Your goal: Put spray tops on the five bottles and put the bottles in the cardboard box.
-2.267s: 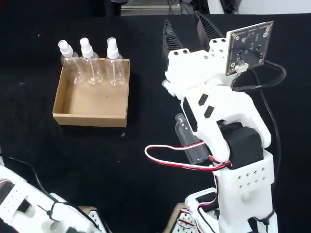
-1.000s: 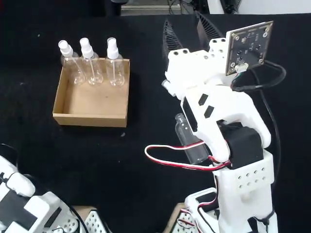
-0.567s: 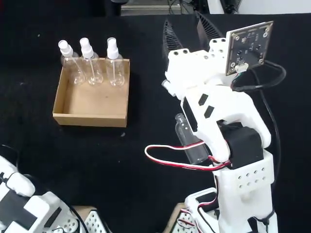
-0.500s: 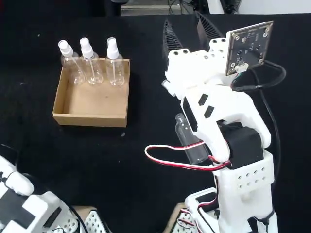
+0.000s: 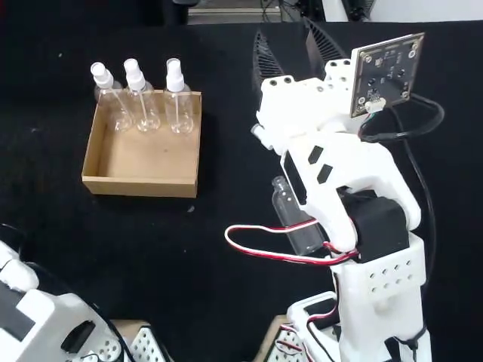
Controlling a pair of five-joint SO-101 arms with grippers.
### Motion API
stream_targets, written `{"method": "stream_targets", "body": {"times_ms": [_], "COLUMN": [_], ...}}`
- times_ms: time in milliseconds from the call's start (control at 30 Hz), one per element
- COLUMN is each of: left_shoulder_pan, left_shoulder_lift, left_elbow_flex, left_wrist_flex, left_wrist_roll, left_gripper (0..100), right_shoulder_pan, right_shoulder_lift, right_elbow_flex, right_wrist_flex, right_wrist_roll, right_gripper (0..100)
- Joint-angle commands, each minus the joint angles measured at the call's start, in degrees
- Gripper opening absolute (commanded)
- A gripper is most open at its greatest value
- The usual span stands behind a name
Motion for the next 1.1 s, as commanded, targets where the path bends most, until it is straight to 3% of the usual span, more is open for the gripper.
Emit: {"method": "stream_targets", "body": {"times_ms": [0, 200, 367, 567, 667, 900, 1067], "left_shoulder_pan": [0.92, 1.8, 2.95, 8.84, 14.81, 34.07, 46.64], "left_shoulder_lift": [-1.85, -1.93, -7.74, -29.19, -41.49, -62.86, -62.33], "left_elbow_flex": [-2.59, -1.27, 1.8, 11.65, 14.29, 10.77, 10.95], "left_wrist_flex": [-0.79, -1.05, -1.05, -0.44, 4.66, 27.87, 26.02], "left_wrist_roll": [-0.62, -0.44, -0.26, -0.26, -0.26, -0.35, -0.62], "left_gripper": [33, 2, 5, 4, 4, 4, 4], "right_shoulder_pan": [1.05, 1.05, 1.05, 1.41, 1.85, 6.95, 9.32], "right_shoulder_lift": [0.04, 0.04, 0.22, -0.04, -0.04, -0.04, -0.04], "right_elbow_flex": [-0.48, -0.48, -0.48, -0.84, -0.84, -2.51, -2.77], "right_wrist_flex": [-0.79, -0.97, -0.97, -0.97, -1.14, -1.05, -1.14], "right_wrist_roll": [0.53, 0.53, 0.09, 0.26, 0.53, 0.09, 0.09], "right_gripper": [18.4, 18.4, 18.4, 18.4, 18.4, 18.4, 18.4]}}
